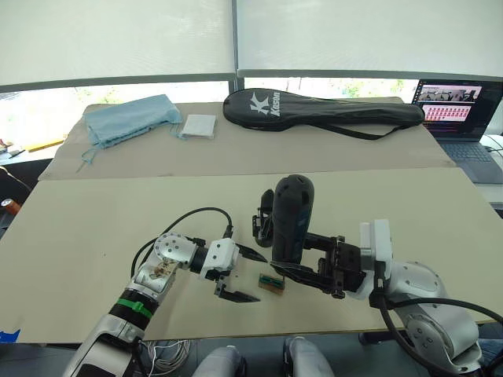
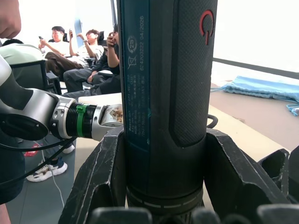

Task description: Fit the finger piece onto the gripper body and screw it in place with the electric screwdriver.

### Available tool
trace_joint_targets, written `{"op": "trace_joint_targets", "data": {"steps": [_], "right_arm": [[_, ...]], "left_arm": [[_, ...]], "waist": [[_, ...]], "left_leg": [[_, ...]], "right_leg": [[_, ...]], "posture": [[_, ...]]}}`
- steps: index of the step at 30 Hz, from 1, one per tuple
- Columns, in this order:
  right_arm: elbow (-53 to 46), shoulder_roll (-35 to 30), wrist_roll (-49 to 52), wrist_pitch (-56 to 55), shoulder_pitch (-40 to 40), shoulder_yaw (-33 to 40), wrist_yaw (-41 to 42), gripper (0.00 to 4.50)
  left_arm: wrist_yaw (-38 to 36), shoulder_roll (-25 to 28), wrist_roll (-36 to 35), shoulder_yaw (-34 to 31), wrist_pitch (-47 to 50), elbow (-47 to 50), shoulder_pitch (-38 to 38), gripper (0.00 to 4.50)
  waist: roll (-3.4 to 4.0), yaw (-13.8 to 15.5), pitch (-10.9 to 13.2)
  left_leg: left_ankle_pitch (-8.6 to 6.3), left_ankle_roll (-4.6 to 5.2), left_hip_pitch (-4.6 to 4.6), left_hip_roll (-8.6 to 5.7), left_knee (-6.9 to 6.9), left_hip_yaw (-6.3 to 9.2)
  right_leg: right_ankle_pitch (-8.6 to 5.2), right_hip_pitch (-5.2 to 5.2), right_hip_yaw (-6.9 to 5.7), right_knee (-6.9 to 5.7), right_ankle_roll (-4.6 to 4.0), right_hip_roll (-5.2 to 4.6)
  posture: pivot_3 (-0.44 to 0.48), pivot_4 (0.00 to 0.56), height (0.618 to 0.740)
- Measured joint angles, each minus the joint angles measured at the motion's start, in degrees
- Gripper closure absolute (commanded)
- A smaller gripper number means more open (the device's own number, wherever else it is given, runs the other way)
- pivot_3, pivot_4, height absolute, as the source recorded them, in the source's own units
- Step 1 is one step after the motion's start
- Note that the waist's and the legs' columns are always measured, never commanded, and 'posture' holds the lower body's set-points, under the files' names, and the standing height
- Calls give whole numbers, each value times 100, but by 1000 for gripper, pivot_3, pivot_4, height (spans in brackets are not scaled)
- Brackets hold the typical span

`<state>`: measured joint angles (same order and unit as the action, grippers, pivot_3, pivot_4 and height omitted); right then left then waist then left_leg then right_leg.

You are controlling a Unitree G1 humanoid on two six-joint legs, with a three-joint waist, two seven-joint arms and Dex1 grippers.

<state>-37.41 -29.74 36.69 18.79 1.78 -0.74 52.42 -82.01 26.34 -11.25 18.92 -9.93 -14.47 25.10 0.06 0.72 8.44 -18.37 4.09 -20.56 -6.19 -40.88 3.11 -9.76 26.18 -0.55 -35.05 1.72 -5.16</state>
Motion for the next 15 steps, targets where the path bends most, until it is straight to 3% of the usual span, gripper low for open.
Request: {"op": "trace_joint_targets", "data": {"steps": [15], "right_arm": [[0, -24, 79, -16, 18, 1, -40, 2621]], "left_arm": [[4, 1, 2, 0, -1, -1, 45, 0]], "waist": [[0, 1, 0]], "left_leg": [[0, 0, 0, 0, 0, 0]], "right_leg": [[0, 0, 0, 0, 0, 0]], "posture": [[0, 150, 736]]}}
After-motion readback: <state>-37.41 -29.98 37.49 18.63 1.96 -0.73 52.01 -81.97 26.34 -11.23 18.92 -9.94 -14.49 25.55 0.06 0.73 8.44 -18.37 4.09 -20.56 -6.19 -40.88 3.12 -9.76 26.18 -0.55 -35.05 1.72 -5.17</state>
